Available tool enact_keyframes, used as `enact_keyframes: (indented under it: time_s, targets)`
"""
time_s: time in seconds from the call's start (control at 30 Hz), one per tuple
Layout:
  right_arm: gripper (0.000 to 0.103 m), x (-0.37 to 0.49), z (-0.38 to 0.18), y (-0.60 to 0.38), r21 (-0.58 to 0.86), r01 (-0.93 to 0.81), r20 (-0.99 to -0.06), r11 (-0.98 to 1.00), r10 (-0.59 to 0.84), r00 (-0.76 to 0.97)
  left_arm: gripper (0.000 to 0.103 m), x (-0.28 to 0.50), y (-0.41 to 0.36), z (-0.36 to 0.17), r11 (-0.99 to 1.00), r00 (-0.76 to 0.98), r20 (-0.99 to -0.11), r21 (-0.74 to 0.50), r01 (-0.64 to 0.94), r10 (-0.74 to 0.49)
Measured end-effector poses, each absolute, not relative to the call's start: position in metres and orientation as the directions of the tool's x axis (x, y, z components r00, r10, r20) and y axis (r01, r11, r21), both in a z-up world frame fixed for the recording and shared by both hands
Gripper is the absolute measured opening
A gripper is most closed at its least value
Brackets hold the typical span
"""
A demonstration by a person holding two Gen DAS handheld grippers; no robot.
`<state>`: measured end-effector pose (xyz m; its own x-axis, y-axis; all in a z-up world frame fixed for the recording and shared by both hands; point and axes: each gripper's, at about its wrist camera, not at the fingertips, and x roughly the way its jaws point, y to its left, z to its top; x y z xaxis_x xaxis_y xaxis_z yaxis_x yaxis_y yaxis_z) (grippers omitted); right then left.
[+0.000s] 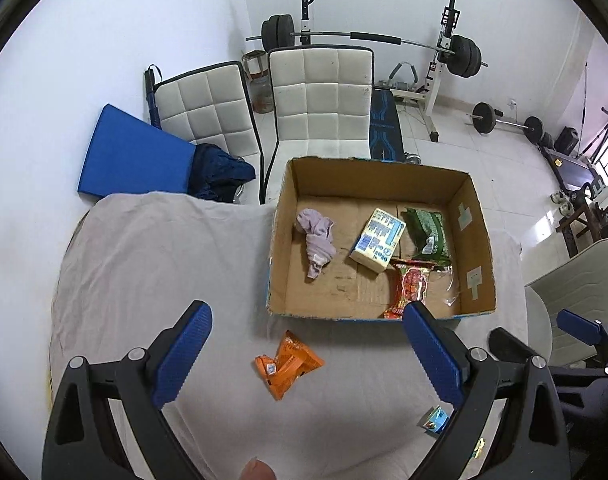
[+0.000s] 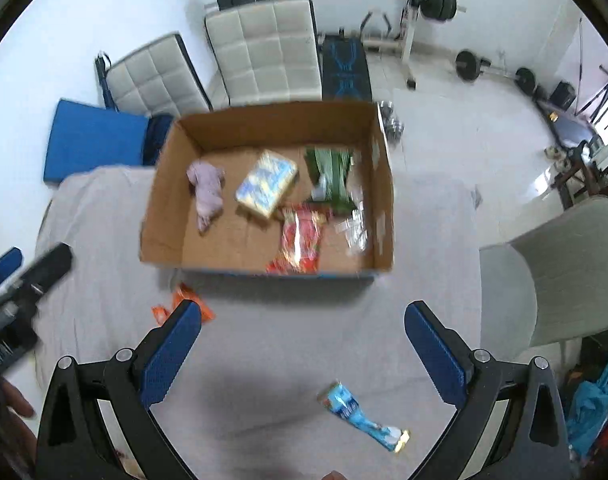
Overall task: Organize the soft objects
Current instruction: 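Move both tools back toward the orange bag and blue pouch, then grasp the orange snack bag with left tool while right tool grasps blue pouch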
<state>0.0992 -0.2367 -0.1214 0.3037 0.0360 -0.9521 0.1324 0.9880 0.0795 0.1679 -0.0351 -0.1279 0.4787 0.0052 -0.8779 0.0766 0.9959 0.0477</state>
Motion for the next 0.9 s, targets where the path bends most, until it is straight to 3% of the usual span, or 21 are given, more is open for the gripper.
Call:
enact_keyframes:
  time_s: [0.2,0.47,0.53,0.6,0.67,0.7,0.9]
  targets:
    - [0.103,0.06,-0.228,-0.279,-0.007,0.12,-1.0,0.993,-0.008,0.015,0.098,0.141,-0.006,-0.188,0.998,0.341,-0.939,0.055,0.012,0.048]
    - [0.103,0.005,-0.371,-0.286,-0.057,0.032,-0.951,0.998,-0.044,-0.307,0.098,0.111,0.011,-0.295,0.995,0.102,-0.99,0.1,-0.02,0.101]
    - [0.086,-0.002,-0.386,-0.279,-0.071,-0.014,-0.946,0.997,-0.072,-0.316,0.098,0.11,0.011,-0.311,0.993,0.072,-0.991,0.114,-0.018,0.116]
    - [0.05,-0.003,-0.389,-0.272,-0.078,-0.031,-0.948,0.996,-0.084,-0.307,0.098,0.114,0.013,-0.323,0.992,0.056,-0.99,0.127,-0.005,0.127]
    - [0.023,0.003,-0.384,-0.27,-0.05,0.007,-0.951,0.999,-0.045,-0.305,0.098,0.119,0.016,-0.332,0.99,0.05,-0.989,0.139,0.007,0.139]
    - [0.019,0.007,-0.383,-0.27,-0.046,0.026,-0.952,0.999,-0.036,-0.304,0.098,0.123,0.017,-0.337,0.99,0.046,-0.989,0.143,0.014,0.142]
    - [0.018,0.05,-0.37,-0.281,0.09,0.272,-0.957,0.958,0.159,-0.242,0.098,0.163,0.02,-0.354,0.978,0.055,-0.981,0.188,0.089,0.184]
